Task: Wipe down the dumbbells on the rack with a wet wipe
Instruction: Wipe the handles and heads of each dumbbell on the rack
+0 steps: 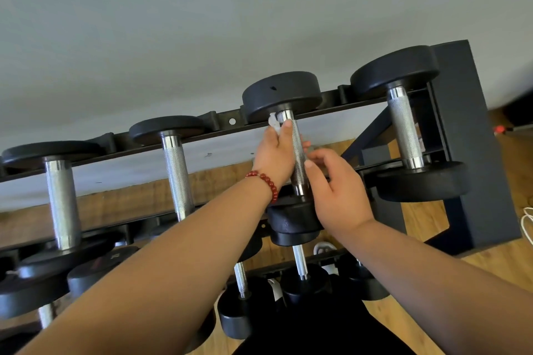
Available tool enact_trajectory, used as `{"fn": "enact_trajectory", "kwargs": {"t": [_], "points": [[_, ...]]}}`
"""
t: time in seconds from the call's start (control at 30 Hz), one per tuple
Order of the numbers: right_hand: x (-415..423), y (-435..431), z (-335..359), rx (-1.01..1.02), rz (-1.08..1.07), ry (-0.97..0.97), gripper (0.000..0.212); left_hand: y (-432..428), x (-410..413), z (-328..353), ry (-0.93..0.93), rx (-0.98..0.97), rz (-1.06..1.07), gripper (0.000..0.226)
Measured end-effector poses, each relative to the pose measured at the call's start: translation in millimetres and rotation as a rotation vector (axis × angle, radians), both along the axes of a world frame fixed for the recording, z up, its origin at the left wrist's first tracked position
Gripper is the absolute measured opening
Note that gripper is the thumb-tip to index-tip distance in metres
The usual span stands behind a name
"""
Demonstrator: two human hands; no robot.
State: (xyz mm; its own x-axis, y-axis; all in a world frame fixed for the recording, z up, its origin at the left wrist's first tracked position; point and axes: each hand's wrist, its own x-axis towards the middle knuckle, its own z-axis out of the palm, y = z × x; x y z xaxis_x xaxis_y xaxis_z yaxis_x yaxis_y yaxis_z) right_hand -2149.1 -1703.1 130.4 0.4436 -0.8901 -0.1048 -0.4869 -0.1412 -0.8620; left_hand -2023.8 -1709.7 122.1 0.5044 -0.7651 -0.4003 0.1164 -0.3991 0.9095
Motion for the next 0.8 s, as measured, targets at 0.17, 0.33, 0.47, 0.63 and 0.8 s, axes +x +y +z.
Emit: {"fn": "enact_trajectory", "kwargs": {"t": [0.17, 0.33, 0.47, 0.63, 0.8], "points": [[-1.8, -1.8, -0.5, -0.002, 0.038, 0.044, 0.019, 7.0, 1.0, -5.1, -0.049, 0.0, -0.053, 0.026], [-2.3, -3.2, -2.3, -0.021, 0.054, 0.087, 0.022, -12.6, 5.1, 3.7, 0.12, -0.069, 0.065, 0.022], [-2.0, -3.8, -1.5, -0.021, 0.07, 0.054, 0.021, 9.0, 6.1, -9.0, -0.133, 0.092, -0.172, 0.031], [-3.1, -5.3, -5.9, -0.025, 0.073, 0.107, 0.023, -15.9, 10.8, 4.1, 0.189, -0.083, 0.041, 0.026], [-2.4, -4.5, -3.6, -0.024, 0.088, 0.061, 0.017, 5.8, 7.3, -5.1, -0.104, 0.084, -0.193, 0.034]]}}
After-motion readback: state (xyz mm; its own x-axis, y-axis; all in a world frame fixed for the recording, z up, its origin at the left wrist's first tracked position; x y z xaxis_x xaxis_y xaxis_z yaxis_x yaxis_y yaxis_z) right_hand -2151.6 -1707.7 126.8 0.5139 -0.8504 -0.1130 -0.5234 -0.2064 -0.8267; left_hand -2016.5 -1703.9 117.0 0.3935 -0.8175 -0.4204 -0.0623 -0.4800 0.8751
